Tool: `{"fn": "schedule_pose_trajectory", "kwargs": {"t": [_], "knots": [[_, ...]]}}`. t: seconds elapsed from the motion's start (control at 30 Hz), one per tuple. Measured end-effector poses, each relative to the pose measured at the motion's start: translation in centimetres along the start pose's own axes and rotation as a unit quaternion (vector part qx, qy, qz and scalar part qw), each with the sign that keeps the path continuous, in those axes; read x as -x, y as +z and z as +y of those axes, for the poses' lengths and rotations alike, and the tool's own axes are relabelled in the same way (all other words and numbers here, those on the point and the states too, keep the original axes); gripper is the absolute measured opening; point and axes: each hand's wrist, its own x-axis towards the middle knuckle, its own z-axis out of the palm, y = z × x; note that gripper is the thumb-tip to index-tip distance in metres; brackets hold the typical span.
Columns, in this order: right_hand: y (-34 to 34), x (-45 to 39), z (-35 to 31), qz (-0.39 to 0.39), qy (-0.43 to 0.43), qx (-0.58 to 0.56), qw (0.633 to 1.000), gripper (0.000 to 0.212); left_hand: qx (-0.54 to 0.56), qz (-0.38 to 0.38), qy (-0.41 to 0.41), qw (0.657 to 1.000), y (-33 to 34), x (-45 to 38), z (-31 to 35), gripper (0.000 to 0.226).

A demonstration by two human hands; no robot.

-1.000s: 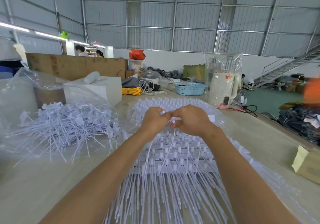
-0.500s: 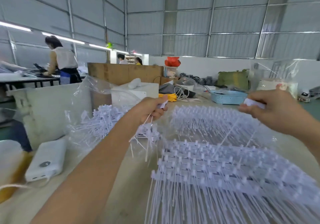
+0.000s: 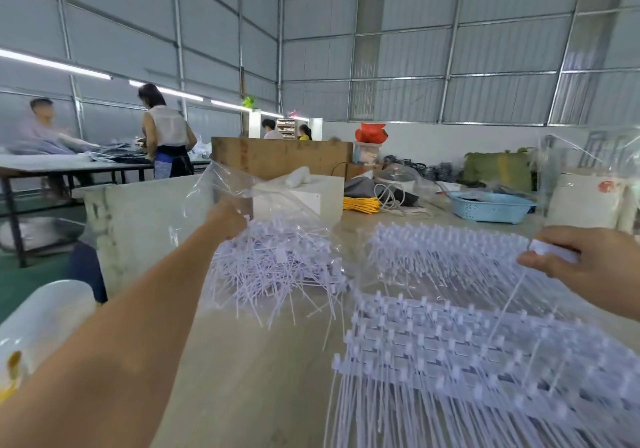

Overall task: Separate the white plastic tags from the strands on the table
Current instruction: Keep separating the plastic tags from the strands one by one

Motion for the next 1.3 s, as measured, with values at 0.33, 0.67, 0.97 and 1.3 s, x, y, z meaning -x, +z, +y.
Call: {"fn": "schedule_pose_trajectory", "kwargs": {"t": [0.33, 0.67, 0.97, 1.3], "knots": [[-1.1, -0.1, -2.7, -0.065, -0.061, 0.03, 0.996, 0.033, -0.338, -0.063, 0.133, 0.93, 1.5, 4.0, 7.6, 0.019], [-2.3, -0.8, -4.0, -0.1, -0.082, -0.105, 0.986, 0.036, 0.297, -0.35, 0.267, 0.847, 8.0, 21.5, 22.1, 0.061], [3.0, 1.3, -1.7, -0.2, 0.061, -0.116, 0.971, 0.033, 0.364, -0.257, 0.177, 0.877, 16.3, 21.3, 20.2, 0.043], [5.1, 2.0, -0.3, -0.222, 0.056, -0.148, 0.962, 0.026, 0.338, -0.268, 0.156, 0.889, 16.5, 21.1, 18.9, 0.044]]}}
